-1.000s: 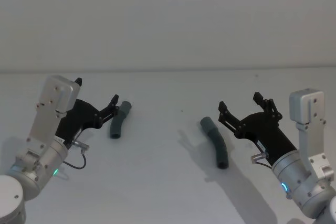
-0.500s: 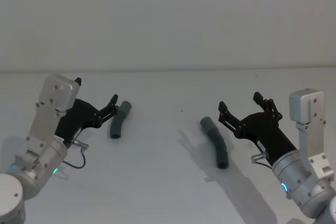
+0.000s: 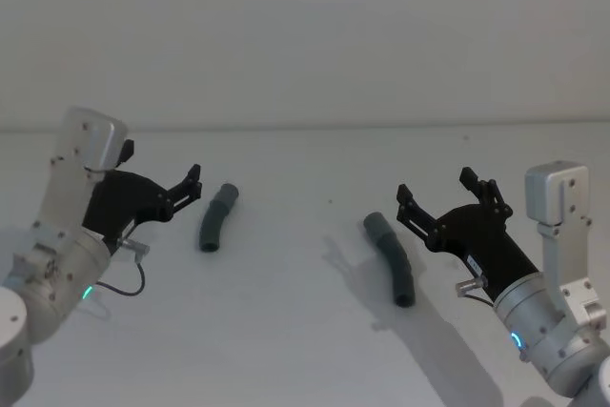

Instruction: Use both hands to pick up one end of the pipe from the table, align the ends, and insert them.

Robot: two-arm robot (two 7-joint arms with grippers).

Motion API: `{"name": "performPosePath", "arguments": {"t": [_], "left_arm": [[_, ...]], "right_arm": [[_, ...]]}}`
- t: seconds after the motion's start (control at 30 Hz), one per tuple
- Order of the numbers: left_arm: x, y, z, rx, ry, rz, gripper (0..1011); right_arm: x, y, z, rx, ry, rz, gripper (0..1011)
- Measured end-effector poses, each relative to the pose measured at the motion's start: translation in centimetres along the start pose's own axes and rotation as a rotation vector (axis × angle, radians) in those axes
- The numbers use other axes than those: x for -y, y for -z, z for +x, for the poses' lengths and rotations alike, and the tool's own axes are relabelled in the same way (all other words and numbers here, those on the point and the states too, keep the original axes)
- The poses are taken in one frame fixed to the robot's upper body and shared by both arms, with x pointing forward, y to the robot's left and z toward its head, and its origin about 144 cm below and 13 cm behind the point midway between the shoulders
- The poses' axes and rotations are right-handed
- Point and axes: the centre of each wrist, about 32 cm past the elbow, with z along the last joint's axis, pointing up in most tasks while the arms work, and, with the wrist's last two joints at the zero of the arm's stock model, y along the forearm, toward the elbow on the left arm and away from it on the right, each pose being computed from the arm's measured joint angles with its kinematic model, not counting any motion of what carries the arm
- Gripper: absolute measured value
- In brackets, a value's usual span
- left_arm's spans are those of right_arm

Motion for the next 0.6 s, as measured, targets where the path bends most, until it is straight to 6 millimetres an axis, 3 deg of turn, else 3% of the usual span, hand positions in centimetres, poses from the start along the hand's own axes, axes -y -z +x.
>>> {"name": "performPosePath", "arguments": {"t": [0.6], "left_arm": [[1.2, -2.5, 0.8, -0.061, 0.036, 0.096, 1001]], "right_arm": [[0.0, 0.0, 0.0, 0.000, 0.000, 0.000, 1000]]}}
